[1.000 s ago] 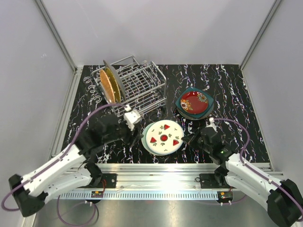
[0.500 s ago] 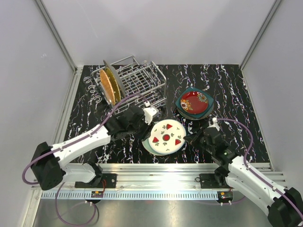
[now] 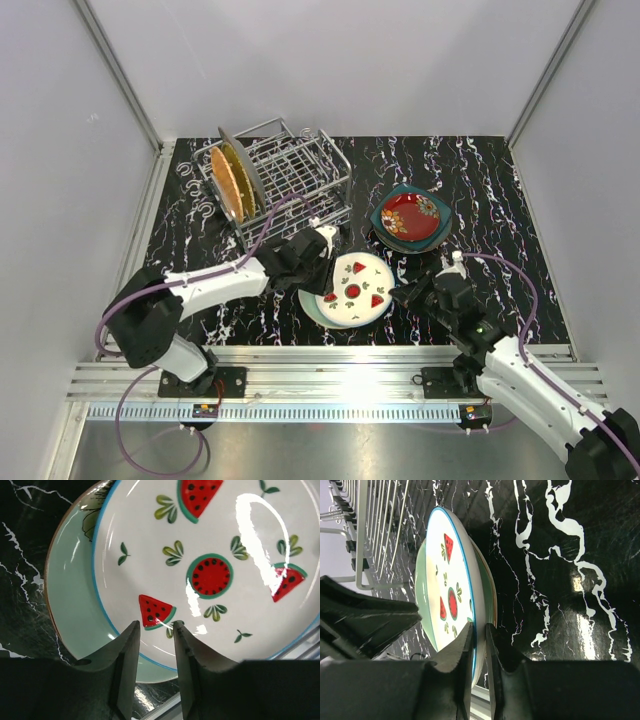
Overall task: Load the plates into the dish rack
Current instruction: Grab a plate with the right arm
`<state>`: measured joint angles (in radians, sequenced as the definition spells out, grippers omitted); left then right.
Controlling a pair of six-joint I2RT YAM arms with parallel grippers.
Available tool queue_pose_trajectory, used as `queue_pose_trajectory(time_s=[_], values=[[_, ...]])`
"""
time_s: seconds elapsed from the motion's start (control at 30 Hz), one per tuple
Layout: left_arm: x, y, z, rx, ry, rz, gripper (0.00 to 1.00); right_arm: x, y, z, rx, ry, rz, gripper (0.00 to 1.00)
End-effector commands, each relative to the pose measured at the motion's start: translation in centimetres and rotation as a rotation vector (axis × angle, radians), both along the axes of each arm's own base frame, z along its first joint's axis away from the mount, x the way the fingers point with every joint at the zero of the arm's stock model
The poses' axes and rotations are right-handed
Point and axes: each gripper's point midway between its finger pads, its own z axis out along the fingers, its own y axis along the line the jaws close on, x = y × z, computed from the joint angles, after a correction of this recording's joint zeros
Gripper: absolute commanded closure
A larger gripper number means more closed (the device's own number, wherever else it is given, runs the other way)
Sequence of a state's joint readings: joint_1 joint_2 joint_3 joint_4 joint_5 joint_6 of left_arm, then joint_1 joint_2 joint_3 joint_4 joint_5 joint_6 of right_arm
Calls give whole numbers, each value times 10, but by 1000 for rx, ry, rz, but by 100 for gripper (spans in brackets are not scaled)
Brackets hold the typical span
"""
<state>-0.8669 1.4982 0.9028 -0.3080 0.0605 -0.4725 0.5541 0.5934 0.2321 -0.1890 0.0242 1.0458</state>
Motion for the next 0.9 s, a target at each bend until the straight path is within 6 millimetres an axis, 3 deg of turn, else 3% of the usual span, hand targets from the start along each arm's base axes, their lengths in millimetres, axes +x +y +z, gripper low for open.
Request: queue_pose_trajectory(time_s=[0.0,0.23,0.5,0.73,0.87], values=[[14,-2,-7,-11,-18,119,65,9,4,23,67,-67,-15,79],[23,16,-26,58,-46,218,63,6,2,16,53,-56,-15,72],[31,13,-35,66,-67,233,60,5,0,10,47,-43,-19,66],[31,5,-37,35,-60,216,75,6,3,8,62,-38,-15,53],[30,6,-38,38,-56,210,76,8,4,-2,58,-17,-19,51]])
